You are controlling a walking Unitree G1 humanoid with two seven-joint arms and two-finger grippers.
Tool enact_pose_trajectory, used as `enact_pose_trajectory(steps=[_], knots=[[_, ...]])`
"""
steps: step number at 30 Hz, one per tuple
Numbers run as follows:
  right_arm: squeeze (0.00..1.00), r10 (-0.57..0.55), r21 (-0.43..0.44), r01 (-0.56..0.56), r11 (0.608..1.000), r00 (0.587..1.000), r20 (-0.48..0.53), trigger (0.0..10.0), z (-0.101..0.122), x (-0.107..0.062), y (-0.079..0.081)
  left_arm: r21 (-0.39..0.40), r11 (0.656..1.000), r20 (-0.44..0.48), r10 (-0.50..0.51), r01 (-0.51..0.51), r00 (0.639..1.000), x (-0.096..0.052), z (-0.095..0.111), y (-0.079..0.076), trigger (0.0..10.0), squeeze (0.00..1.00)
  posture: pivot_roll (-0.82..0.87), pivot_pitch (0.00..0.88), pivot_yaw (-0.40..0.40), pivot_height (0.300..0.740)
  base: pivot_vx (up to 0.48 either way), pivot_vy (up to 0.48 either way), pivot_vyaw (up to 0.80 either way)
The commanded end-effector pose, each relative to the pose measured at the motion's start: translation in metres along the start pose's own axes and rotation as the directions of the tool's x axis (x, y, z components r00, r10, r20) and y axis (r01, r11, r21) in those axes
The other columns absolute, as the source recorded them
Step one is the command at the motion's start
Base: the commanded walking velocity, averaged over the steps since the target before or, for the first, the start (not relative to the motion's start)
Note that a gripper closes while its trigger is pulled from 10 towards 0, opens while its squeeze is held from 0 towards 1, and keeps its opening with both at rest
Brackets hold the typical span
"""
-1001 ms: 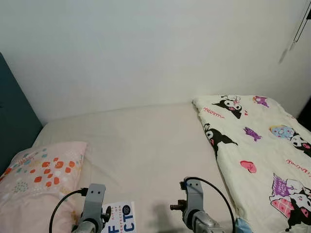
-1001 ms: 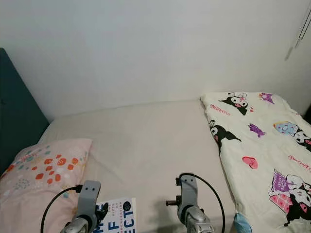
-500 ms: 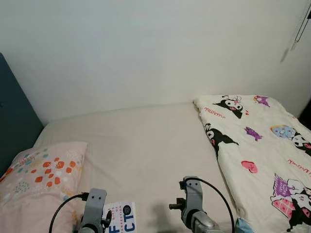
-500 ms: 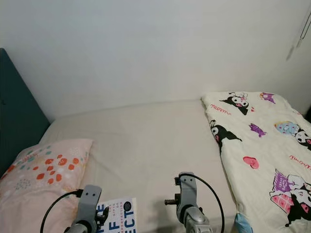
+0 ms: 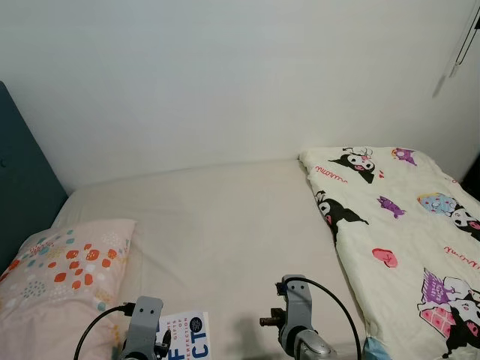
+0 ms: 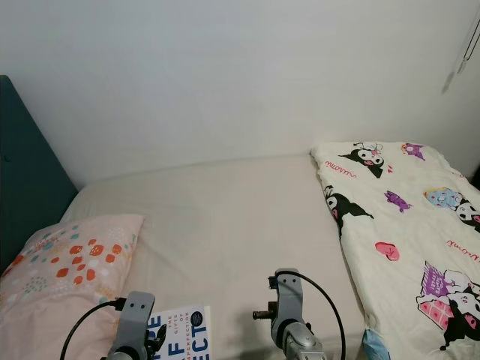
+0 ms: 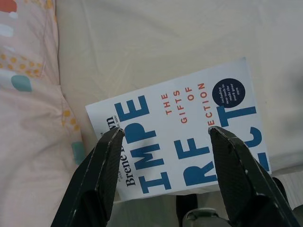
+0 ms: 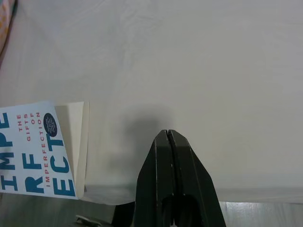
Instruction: Clean up the room
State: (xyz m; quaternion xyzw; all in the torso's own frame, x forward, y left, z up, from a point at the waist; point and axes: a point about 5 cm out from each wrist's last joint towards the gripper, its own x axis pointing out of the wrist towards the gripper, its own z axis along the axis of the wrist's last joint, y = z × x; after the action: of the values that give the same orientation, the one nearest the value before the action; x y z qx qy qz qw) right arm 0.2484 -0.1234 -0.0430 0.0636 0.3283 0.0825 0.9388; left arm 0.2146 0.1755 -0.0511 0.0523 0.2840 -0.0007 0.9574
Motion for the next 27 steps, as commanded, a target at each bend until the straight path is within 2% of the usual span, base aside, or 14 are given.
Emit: enact_pose_trajectory(steps=[1,13,27], knots=[[0.0,0.007,0.001,-0.007,1.0,1.0,-0.006,10.0,-0.0057,-0.0014,0.0024,-0.009,1.0,0.0,-0.006,0.006,1.0,-0.0003,-0.0007,-0.0031,10.0,0.0,0.06,0.0,-0.011,0.74,0.0,0.0,0.0],[0.0,0.007,-0.009,-0.007,1.0,1.0,-0.004,10.0,-0.0058,-0.0016,0.0017,0.003,1.0,0.01,-0.012,0.012,1.0,0.0008,0.0016,-0.0043,10.0,0.0,0.06,0.0,-0.016,0.74,0.0,0.0,0.0],[0.0,-0.001,-0.029,0.001,1.0,1.0,-0.004,10.0,-0.0015,-0.0006,-0.0021,0.018,1.0,0.011,0.004,-0.005,1.0,0.0026,0.0044,0.0033,10.0,0.0,0.05,0.0,-0.007,0.74,0.0,0.0,0.0]])
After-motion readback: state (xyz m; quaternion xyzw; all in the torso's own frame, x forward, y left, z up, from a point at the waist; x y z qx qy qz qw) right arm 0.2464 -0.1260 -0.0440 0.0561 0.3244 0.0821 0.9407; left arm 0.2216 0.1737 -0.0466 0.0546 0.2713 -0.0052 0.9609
